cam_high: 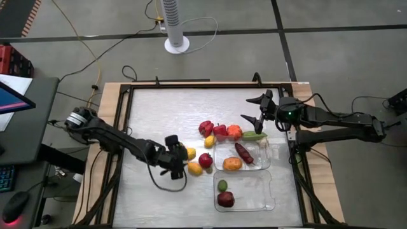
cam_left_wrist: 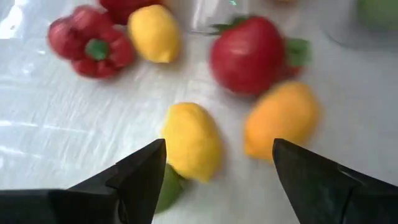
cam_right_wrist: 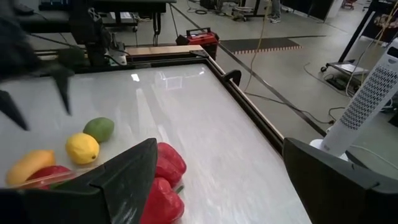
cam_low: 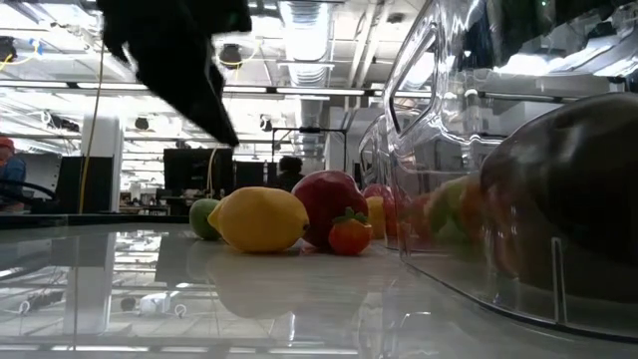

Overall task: Sort produce into baskets
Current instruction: Put the lemon middle into the bottom transparent bin

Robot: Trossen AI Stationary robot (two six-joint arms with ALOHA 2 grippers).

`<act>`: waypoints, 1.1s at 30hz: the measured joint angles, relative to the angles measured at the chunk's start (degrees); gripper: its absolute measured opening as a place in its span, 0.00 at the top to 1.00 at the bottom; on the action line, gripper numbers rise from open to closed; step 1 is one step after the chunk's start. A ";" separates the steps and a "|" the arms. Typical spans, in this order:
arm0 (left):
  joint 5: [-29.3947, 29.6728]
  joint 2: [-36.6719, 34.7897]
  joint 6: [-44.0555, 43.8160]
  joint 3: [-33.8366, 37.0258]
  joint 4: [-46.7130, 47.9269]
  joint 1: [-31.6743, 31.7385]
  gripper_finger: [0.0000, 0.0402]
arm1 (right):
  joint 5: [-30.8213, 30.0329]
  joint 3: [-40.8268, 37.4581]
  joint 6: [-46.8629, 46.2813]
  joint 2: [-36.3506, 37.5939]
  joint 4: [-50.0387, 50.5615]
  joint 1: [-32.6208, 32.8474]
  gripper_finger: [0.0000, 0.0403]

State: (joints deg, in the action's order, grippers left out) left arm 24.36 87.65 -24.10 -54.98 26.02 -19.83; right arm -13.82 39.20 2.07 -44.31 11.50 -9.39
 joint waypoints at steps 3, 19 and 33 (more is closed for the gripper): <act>0.40 -0.79 -0.51 5.80 -7.43 2.68 0.30 | 0.00 0.02 -0.13 0.00 -0.24 0.00 0.08; -11.77 1.45 -2.04 17.39 -30.15 10.63 0.30 | 0.00 0.04 -0.15 -0.02 0.47 0.00 0.08; -10.68 5.00 -0.40 17.27 -31.63 10.11 0.46 | 0.00 0.04 -0.18 -0.02 0.37 0.00 0.08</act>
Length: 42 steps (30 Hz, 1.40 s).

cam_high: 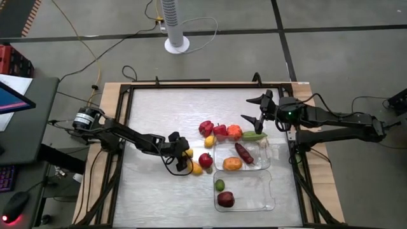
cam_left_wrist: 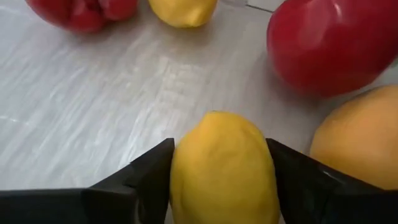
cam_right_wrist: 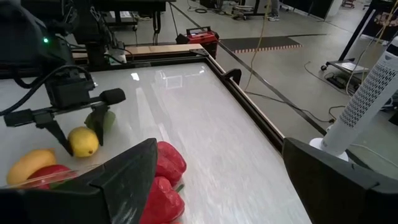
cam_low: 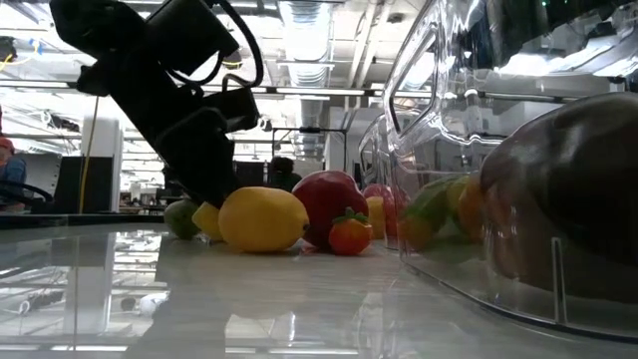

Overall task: Sort produce into baskets
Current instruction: Put the lemon middle into the bottom transparent bin, then put the bottom lemon into the bottom transparent bin

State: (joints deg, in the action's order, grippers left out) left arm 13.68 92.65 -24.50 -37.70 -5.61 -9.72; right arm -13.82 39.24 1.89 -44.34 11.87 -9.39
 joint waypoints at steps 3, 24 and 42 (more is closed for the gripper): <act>-0.20 -2.58 0.61 0.12 1.72 0.00 0.53 | 0.00 0.00 0.00 0.00 0.10 0.00 0.08; -15.00 11.42 13.76 -33.68 0.95 -9.40 0.49 | 0.02 0.00 -0.54 0.00 0.32 0.09 0.08; -8.45 21.47 20.01 -54.83 30.67 -10.34 0.30 | 0.02 0.00 -0.37 0.00 1.52 0.37 0.08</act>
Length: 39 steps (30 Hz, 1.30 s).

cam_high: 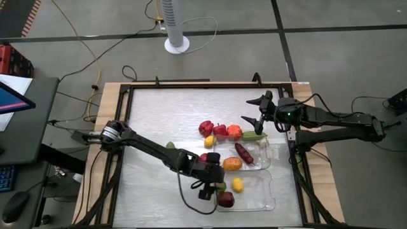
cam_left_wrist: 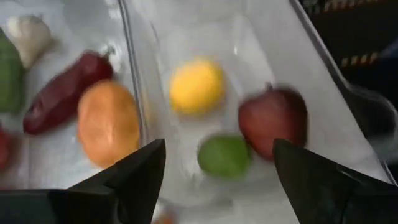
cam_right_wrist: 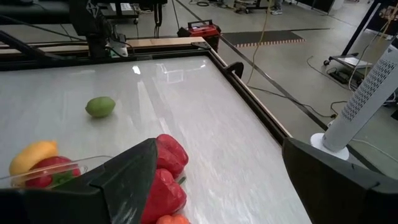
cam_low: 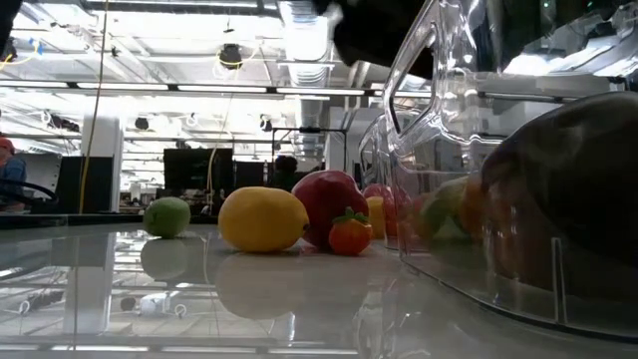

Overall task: Sort produce into baskets
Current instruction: Put the bottom lemon into the bottom transparent bin

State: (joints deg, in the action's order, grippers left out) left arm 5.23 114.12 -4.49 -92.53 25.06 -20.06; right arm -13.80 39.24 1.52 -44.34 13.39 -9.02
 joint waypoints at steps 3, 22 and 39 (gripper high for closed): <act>2.39 -0.79 0.02 0.00 4.05 -2.13 0.29 | 0.00 0.00 0.00 0.01 0.12 -0.03 0.08; 17.75 -3.49 -4.37 13.54 14.01 -4.94 0.29 | 0.00 0.00 -0.63 0.00 -0.31 0.00 0.08; 12.79 -3.64 -3.50 21.53 6.35 0.03 0.45 | 0.00 0.00 -0.17 0.00 -0.37 0.00 0.08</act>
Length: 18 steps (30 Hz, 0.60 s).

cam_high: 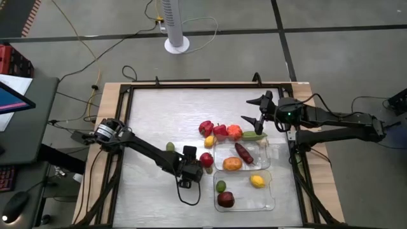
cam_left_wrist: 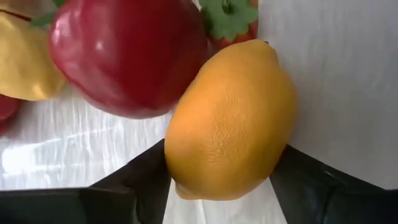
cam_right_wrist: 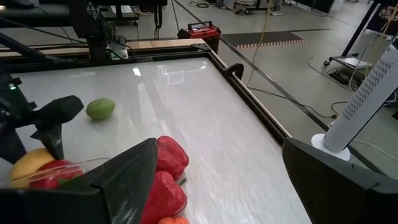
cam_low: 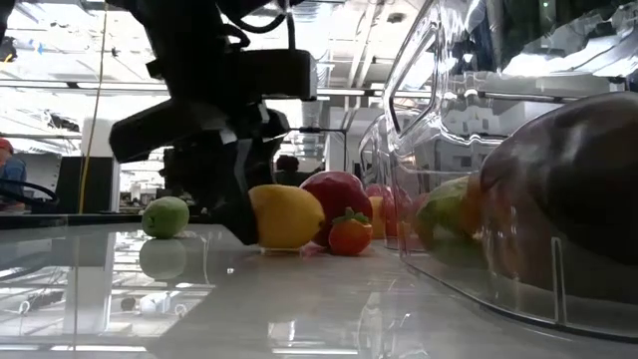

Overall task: Sort produce into baskets
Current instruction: Put the bottom lemon into the bottom transparent bin

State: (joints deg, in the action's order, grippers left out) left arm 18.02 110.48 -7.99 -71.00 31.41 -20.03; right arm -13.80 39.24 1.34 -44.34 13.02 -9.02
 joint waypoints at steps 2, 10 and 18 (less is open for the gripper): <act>-0.69 -0.25 0.00 0.00 0.11 -0.02 0.48 | 0.00 0.00 0.00 0.01 0.02 0.00 0.08; -0.67 -9.21 -0.22 -2.61 3.12 -0.60 0.46 | 0.00 0.00 0.12 0.00 0.02 0.00 0.08; -11.16 -12.39 2.92 -2.84 -21.83 -0.81 0.46 | 0.00 0.00 -0.13 0.00 -0.12 -0.02 0.08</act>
State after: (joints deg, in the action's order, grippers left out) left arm 6.86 98.09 -5.07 -73.84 9.58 -20.84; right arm -13.80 39.24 1.22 -44.34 12.90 -9.04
